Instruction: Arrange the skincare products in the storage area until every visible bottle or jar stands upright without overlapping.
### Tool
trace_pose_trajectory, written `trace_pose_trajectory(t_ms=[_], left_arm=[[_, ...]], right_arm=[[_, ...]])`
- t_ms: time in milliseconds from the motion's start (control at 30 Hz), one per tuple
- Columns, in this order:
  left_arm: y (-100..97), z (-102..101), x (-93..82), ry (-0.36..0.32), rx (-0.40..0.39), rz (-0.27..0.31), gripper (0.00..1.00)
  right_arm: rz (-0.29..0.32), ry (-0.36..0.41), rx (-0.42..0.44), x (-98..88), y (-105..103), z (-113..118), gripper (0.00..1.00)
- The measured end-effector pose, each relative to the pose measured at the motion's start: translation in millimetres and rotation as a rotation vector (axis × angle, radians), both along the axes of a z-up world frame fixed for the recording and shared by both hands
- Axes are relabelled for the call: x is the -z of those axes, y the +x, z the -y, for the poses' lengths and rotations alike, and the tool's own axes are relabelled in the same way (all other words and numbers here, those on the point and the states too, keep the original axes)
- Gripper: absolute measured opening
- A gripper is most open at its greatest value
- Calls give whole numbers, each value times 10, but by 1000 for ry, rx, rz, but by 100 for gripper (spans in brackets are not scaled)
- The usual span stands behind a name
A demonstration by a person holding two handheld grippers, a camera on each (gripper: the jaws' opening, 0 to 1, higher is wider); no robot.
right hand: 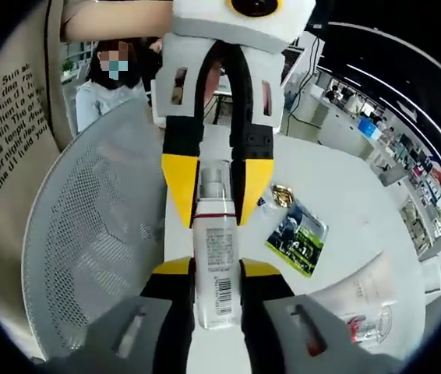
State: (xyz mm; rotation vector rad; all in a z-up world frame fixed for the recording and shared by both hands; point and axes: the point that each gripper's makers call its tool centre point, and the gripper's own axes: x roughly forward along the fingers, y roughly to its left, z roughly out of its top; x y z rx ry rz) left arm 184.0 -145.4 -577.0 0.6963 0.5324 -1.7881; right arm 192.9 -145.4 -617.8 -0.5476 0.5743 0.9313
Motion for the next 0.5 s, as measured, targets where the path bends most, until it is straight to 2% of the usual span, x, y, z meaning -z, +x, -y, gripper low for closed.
trace_pose_trajectory(t_ms=[67,100,133,167,200,233,267,333,400,433,500], left_arm=[[9,31,-105,-58,-48,-72,15],[40,55,-156,-95,-67,-84,13],[77,55,-202,-130,-80,-94,7],[103,49,-220,-147,-96,-99,0],[133,54,-241,-169,-115,-100,0],[157,52,-254,-185,-135,-108,4],[164,43,-266,-195,-162,-144,17],[237,33,-250,-203,-216,-148,33],[284,-3,-240,-215,-235,-146,30],[303,-8,-267,-242,-259,-171,28],[349,-12,-327,-292,-314,-224,31]], right_arm=[[-18,72,14,-30,-21,-40,20],[-31,104,21,-45,-37,-59,20],[-48,171,45,-84,-45,-85,20],[-54,187,55,-92,-47,-86,20],[-59,226,78,-114,-44,-82,20],[-61,246,97,-122,-34,-72,20],[-71,286,121,-136,-37,-72,20],[-76,335,153,-158,-31,-69,20],[-87,375,187,-164,-26,-49,20],[-91,384,200,-156,-26,-29,20],[-96,396,218,-142,-24,-3,20]])
